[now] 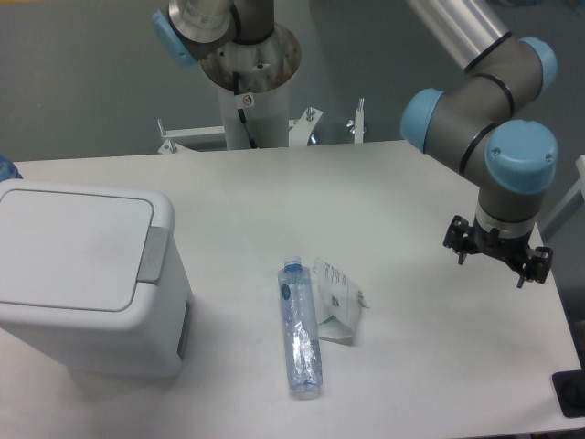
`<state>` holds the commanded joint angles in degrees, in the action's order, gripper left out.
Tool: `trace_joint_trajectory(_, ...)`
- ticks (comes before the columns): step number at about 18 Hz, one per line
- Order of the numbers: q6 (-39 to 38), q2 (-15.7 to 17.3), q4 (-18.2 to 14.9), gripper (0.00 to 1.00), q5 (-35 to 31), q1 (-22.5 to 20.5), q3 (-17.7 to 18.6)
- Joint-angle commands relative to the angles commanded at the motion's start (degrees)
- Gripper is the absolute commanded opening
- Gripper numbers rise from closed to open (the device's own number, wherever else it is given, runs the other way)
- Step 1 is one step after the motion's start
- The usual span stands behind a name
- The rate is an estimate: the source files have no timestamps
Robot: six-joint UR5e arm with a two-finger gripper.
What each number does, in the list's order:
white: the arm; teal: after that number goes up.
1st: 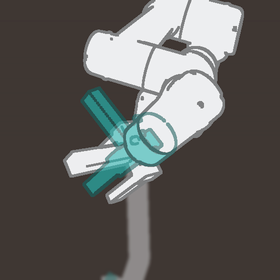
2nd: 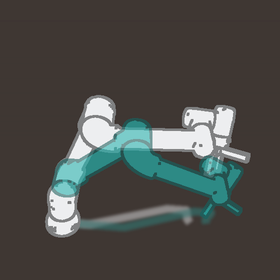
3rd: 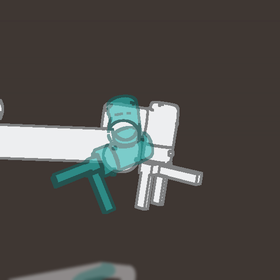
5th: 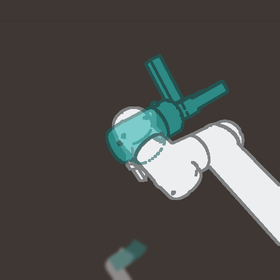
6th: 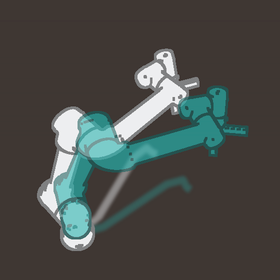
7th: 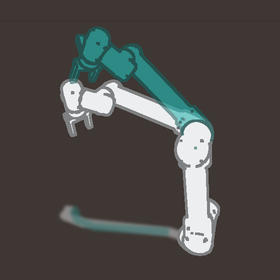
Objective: Open the trash can
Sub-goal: 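Raise the gripper and move it toward the white trash can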
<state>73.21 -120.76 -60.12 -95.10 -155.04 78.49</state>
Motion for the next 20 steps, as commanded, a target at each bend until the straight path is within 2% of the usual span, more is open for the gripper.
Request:
trace_joint_trajectory(8,-0.96,0.18,-0.09,1.0,1.23,-0.18,-0.17)
trace_joint_trajectory(12,-5.27,0.26,-0.09,1.0,4.74,-0.44,-1.05)
trace_joint_trajectory(17,-10.8,0.97,-0.09,1.0,6.15,0.0,-1.76)
trace_joint_trajectory(20,-18.78,2.98,-0.79,1.0,6.06,1.84,-1.58)
